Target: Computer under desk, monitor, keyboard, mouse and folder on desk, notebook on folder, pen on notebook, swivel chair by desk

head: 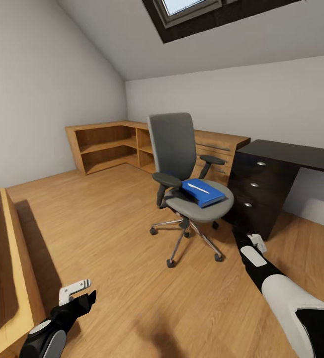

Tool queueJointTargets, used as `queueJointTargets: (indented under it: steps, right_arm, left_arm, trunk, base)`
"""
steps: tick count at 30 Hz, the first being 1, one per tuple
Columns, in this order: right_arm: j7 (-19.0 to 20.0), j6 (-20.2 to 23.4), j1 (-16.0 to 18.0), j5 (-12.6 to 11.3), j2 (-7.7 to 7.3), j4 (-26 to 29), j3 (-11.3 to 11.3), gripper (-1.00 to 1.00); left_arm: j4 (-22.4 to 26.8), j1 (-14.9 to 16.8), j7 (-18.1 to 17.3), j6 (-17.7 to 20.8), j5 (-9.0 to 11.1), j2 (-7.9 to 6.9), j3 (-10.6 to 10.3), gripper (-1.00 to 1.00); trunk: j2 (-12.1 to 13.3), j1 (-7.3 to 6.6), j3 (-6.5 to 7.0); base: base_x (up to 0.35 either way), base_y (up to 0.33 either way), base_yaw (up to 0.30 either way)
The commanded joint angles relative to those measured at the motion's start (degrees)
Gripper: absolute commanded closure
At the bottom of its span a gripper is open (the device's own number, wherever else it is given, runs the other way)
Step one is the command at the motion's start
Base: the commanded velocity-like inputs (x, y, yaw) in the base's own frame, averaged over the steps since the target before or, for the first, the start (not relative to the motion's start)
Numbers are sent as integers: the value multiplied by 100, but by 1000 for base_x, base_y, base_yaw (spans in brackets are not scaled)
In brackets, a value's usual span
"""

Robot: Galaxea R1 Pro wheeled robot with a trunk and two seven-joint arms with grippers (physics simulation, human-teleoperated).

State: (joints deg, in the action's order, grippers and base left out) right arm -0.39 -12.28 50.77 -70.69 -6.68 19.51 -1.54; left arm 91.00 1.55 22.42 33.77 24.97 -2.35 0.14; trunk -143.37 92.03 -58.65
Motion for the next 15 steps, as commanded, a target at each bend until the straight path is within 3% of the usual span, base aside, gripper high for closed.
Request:
queueJointTargets:
  steps: [1, 9, 15]
  right_arm:
    - [-1, -20, 3, -37, 20, 3, -16, -100]
    - [5, -20, 3, -29, 56, 7, -12, -100]
    - [4, -11, 3, -29, 54, 8, -7, -100]
  left_arm:
    - [6, 3, 48, 15, 59, -2, -5, -100]
    - [-2, 3, 51, 16, 60, -2, -5, -100]
    - [-10, 3, 52, 16, 60, -1, -5, -100]
  trunk:
    - [-3, -4, -6]
    - [-3, -4, -7]
    - [-3, -4, -7]
  base:
    - [-295, 141, 101]
    - [-300, 146, 172]
    - [-289, 140, 72]
